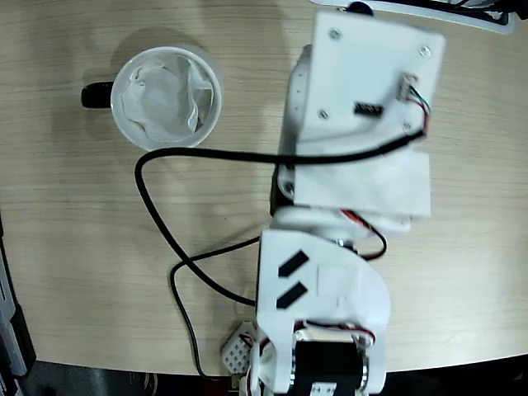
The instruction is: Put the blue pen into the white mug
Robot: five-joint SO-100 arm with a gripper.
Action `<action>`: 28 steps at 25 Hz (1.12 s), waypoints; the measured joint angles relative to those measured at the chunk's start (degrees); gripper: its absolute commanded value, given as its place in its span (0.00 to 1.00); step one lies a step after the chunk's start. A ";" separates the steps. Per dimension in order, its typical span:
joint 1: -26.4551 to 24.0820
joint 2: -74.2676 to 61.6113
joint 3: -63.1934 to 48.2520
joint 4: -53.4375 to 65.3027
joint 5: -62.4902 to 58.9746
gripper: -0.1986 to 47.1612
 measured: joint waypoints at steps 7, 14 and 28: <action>-3.78 11.34 18.11 -18.02 0.00 0.01; -10.72 16.26 32.70 -34.89 0.00 0.01; -19.86 19.69 51.59 -61.17 0.00 0.01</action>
